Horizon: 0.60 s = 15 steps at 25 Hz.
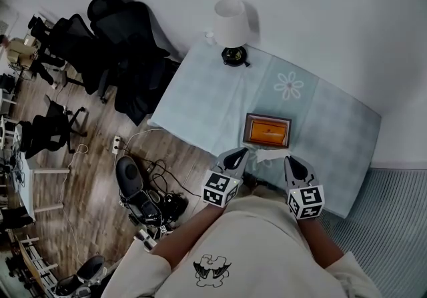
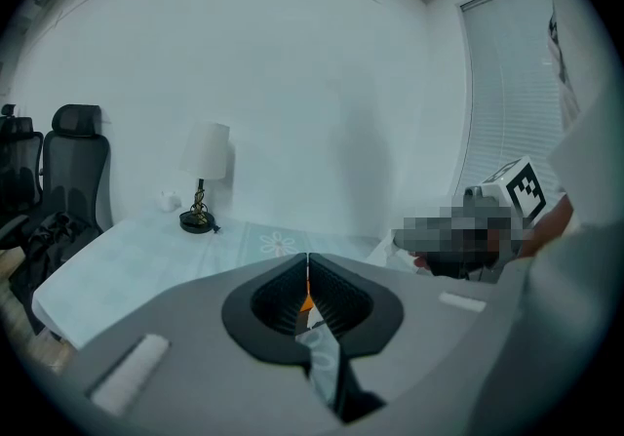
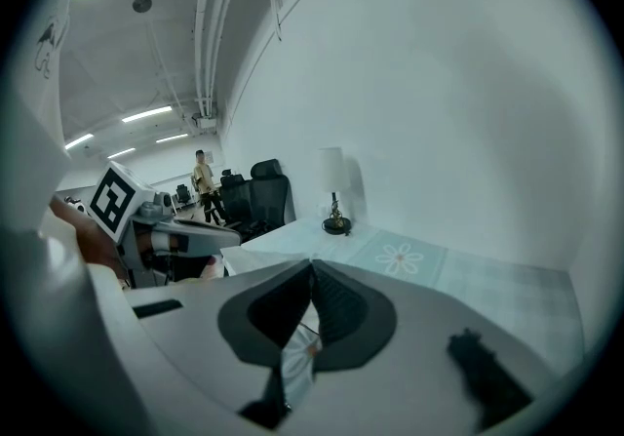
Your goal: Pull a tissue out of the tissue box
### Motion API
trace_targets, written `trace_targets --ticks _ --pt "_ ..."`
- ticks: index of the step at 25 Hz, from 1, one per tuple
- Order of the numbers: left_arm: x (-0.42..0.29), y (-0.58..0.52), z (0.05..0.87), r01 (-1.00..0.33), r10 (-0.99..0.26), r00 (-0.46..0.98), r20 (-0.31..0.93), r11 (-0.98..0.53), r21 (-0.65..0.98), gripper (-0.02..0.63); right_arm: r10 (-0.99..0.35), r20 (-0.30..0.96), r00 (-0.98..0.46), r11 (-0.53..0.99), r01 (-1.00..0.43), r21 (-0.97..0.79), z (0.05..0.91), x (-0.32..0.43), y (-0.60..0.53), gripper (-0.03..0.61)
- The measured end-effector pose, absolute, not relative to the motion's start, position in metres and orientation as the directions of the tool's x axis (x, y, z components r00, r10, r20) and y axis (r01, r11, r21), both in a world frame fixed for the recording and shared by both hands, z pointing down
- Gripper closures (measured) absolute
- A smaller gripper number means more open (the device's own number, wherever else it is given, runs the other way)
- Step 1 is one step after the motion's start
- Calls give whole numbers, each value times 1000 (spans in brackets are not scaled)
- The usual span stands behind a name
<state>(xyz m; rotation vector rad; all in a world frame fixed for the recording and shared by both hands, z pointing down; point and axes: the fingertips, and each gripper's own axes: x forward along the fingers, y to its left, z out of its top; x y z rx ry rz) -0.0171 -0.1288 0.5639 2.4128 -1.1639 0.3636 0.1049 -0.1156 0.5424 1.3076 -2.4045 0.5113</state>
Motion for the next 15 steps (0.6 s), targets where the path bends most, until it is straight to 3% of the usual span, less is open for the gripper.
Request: trace_targets --ticks 15 --pt "-16 -128 564 -783 -667 621 412 -554 283 603 -713 496 -495 479 -861 -171 555 104 -118 565"
